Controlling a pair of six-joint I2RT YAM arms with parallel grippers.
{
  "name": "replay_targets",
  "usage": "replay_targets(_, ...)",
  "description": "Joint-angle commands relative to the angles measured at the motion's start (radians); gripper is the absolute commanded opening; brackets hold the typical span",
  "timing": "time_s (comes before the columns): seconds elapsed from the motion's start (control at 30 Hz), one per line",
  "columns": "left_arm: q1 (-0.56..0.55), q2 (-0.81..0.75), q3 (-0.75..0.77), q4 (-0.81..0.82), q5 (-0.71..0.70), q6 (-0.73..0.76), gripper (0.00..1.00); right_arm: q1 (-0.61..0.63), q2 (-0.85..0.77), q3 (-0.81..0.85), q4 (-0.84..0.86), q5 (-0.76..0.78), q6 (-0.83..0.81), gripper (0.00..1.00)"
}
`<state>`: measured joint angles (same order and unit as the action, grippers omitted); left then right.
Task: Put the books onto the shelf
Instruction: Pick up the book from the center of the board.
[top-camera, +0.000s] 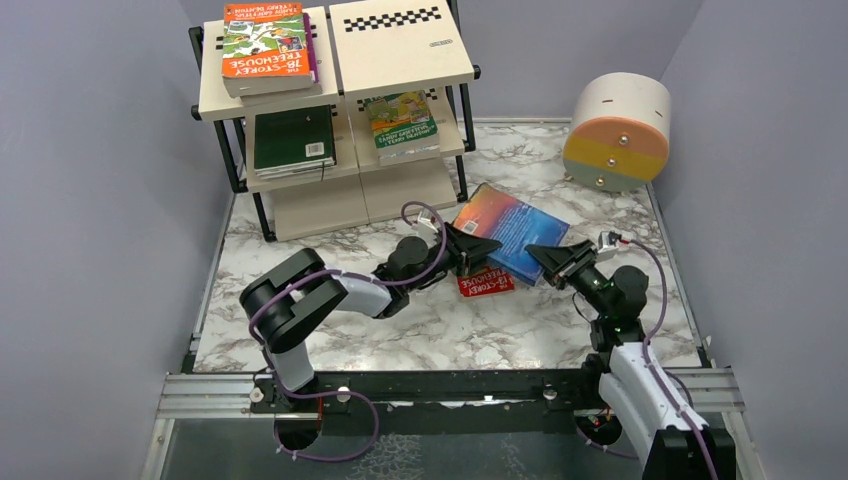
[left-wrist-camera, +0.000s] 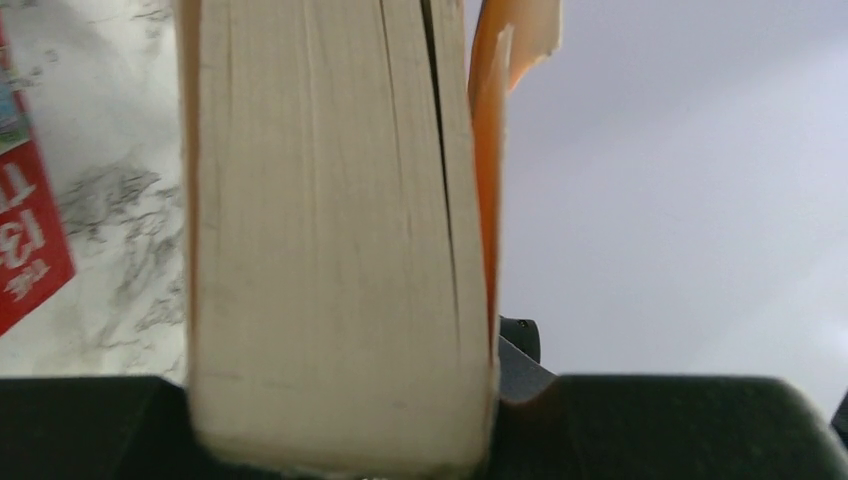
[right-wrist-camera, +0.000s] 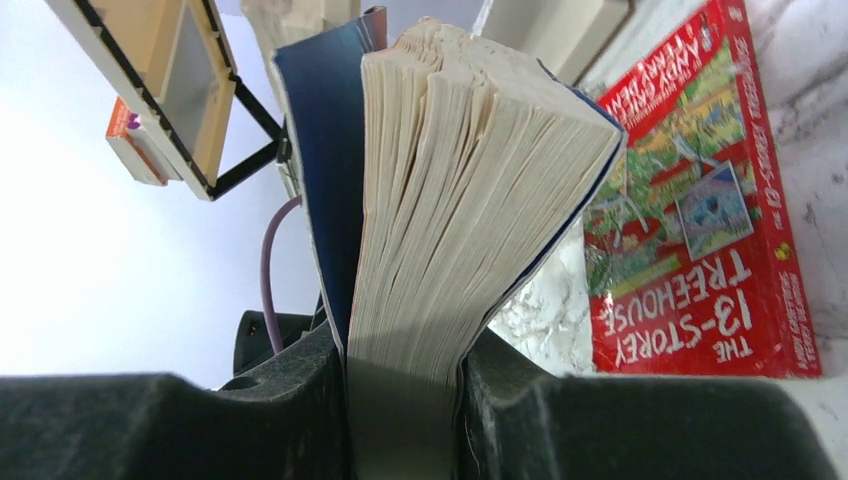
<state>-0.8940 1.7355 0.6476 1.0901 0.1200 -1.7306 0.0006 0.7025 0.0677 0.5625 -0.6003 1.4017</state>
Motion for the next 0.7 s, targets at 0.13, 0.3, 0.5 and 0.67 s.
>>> replay_targets(0.13,-0.009,-0.099,0.26,-0.059,0.102,0.043,0.0,-0.002,-0.098,0.315,-0.278,0.061,-0.197,0.01)
replay_targets(0.3,-0.002,-0.162,0.439,-0.33,0.108,0.176,0.0,-0.002,-0.064,0.475,-0.346,0.058,-0.237,0.01)
replay_targets(0.5,0.009,-0.177,0.621,-0.526,0.138,0.275,0.0,-0.002,-0.002,0.657,-0.365,0.052,-0.249,0.01)
replay_targets(0.67,0.009,-0.184,0.747,-0.64,0.147,0.327,0.0,-0.003,0.027,0.775,-0.365,0.053,-0.255,0.01)
